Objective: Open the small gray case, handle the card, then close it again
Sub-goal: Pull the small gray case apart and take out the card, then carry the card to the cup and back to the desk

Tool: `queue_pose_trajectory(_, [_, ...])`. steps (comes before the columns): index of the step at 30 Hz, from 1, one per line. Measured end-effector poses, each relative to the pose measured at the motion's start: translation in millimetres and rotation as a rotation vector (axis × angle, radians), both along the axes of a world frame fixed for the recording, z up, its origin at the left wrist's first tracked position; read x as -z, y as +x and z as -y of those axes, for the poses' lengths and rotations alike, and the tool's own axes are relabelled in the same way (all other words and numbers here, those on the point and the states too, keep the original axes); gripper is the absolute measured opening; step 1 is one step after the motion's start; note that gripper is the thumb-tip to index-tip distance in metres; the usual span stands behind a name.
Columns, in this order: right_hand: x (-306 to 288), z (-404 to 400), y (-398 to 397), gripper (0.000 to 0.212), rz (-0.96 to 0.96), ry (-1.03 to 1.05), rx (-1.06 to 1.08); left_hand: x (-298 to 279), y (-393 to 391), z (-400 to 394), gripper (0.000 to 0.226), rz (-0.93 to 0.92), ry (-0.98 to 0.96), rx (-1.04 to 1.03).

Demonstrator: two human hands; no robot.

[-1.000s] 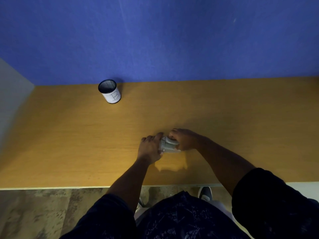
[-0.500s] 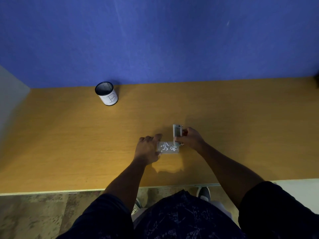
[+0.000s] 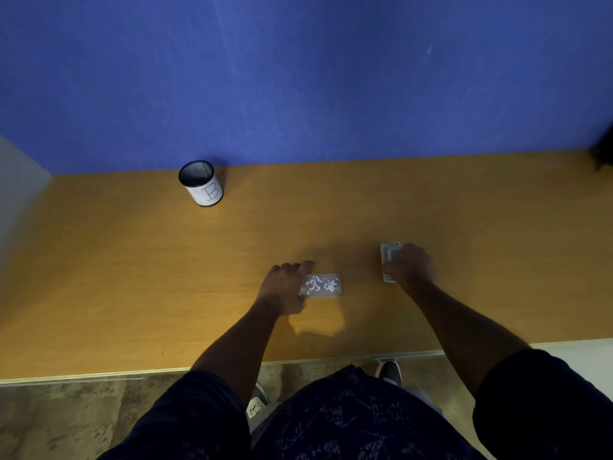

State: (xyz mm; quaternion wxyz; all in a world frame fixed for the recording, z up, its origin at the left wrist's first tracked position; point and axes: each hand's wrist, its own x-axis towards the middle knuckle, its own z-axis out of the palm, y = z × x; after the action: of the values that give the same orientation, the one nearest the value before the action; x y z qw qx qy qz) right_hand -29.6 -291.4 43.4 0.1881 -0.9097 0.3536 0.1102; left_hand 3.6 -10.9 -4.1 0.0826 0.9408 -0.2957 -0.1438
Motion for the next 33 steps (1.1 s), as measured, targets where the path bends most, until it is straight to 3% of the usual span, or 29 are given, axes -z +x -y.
queue_pose_trajectory(9, [-2,1,-11,0.022,-0.038,0.011,-0.030,-5,-1,5,0.087,-0.071,-0.001,0.061])
queue_pose_trajectory(14, [-4,-4,-13,0.028,-0.048,-0.004,-0.044,-7,-4,4,0.084,-0.079,-0.025,0.046])
queue_pose_trajectory(19, [-11,-12,-18,0.006,-0.098,-0.047,-0.163,-10,-3,2,0.083,-0.070,-0.062,0.029])
queue_pose_trajectory(22, [-9,-13,-18,0.030,-0.077,-0.025,-0.140,-13,-1,2,0.083,-0.060,-0.080,0.020])
queue_pose_trajectory(23, [-8,-12,-17,0.030,-0.079,-0.013,-0.130,-14,-1,2,0.083,-0.057,-0.087,0.017])
queue_pose_trajectory(26, [-3,-10,-13,0.009,-0.089,-0.027,-0.124,-17,2,3,0.082,-0.041,-0.105,0.002])
queue_pose_trajectory(28, [-1,-11,-9,0.023,-0.062,-0.029,-0.103,-20,5,2,0.081,-0.024,-0.117,-0.009])
queue_pose_trajectory(30, [5,-13,-4,0.064,-0.041,-0.100,-0.092,-23,9,2,0.081,-0.005,-0.135,-0.019])
queue_pose_trajectory(31, [7,-15,2,0.074,-0.006,-0.132,-0.127,-25,11,1,0.081,0.006,-0.145,-0.025])
queue_pose_trajectory(33, [9,-26,17,0.066,0.123,-0.048,-0.234,-29,15,0,0.081,0.023,-0.169,-0.038])
